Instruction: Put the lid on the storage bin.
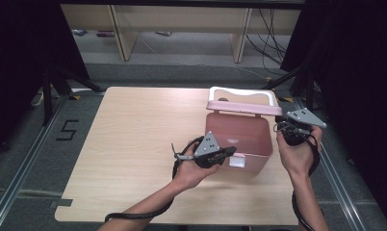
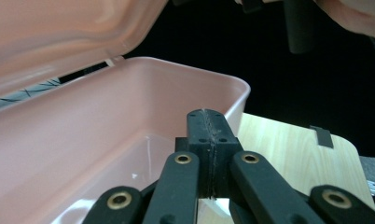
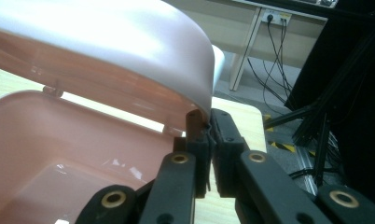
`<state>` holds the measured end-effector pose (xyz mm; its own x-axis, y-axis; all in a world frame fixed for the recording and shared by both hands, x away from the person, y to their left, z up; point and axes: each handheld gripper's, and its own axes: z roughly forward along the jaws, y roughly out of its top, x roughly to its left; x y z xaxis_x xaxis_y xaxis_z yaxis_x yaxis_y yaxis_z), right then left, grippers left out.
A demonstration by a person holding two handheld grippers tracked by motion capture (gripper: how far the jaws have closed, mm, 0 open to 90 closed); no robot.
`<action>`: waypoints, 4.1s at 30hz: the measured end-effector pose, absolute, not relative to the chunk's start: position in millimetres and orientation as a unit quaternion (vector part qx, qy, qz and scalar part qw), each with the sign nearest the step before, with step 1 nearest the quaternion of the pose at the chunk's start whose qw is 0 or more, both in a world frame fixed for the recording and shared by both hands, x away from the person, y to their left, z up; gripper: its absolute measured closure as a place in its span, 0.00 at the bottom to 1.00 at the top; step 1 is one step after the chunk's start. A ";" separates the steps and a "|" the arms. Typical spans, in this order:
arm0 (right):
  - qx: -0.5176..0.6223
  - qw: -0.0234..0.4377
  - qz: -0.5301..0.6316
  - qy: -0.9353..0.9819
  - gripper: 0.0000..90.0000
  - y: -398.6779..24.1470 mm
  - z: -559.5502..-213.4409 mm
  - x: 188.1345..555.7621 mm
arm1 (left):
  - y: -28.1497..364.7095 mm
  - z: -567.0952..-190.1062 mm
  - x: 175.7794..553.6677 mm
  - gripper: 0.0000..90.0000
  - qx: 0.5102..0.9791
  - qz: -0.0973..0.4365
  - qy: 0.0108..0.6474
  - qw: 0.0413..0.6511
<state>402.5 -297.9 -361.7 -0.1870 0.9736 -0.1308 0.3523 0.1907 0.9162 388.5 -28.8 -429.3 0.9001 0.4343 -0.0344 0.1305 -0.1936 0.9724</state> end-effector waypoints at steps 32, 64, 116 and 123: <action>0.501 0.393 0.397 0.661 0.96 -299.7 -370.8 392.1 | 3.6 -395.7 416.1 1.00 0.722 0.163 0.229 0.632; 0.522 0.353 0.404 0.663 0.81 -301.7 -387.3 373.5 | 7.9 -395.4 415.9 1.00 0.721 0.168 0.232 0.631; 0.570 0.328 0.405 0.636 1.00 -337.1 -401.8 331.4 | 19.3 -426.4 399.4 1.00 0.760 0.127 0.229 0.594; 0.560 0.340 0.407 0.637 1.00 -340.0 -402.2 330.8 | 22.1 -429.1 395.5 1.00 0.764 0.117 0.233 0.591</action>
